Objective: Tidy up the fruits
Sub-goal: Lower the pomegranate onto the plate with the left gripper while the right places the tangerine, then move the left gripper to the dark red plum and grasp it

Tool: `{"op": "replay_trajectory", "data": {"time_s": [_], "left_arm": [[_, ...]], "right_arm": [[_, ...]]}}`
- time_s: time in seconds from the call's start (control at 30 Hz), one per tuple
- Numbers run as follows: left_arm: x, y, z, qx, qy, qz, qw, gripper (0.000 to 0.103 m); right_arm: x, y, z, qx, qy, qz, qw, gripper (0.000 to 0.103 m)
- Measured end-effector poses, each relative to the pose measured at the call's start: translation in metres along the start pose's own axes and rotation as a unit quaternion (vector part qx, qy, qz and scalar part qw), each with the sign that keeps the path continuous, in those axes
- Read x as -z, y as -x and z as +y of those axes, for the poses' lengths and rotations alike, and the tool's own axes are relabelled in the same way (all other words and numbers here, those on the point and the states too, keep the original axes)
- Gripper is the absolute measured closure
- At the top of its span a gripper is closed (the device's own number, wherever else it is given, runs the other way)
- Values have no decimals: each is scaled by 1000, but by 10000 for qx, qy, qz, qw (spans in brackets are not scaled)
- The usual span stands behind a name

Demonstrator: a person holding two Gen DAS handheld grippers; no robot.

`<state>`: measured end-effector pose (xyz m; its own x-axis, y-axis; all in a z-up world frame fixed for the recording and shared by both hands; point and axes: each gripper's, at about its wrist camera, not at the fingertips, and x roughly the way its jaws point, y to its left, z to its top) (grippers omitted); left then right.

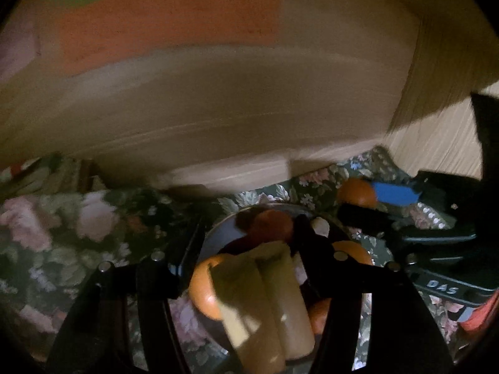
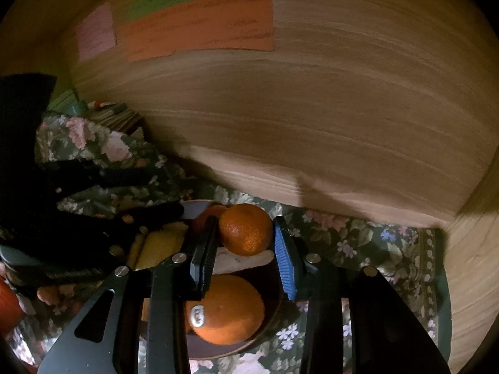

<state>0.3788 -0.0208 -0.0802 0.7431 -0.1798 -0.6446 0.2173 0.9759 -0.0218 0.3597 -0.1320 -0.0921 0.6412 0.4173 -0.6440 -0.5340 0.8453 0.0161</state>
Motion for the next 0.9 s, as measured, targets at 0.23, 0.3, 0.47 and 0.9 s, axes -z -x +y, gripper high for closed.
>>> {"op": "replay_trajectory", "data": {"time_s": [0.23,0.3,0.47,0.9], "left_arm": [[23,36,18,-266,161,-171,9994,37],[34,43,23,-331,169,-144,9992,37],[58,56,30,-397,201,-24,9990,37],[94,88,25,-519,249,-149,9982,37]], "right_arm": [[13,-10,20,-178,171,242,9994,71],[18,-15,26,-210,218,360,9989,71],[27,-25,37,-269,341,566,9974,70],[29,8,52,-74,325,332,9989,47]]}}
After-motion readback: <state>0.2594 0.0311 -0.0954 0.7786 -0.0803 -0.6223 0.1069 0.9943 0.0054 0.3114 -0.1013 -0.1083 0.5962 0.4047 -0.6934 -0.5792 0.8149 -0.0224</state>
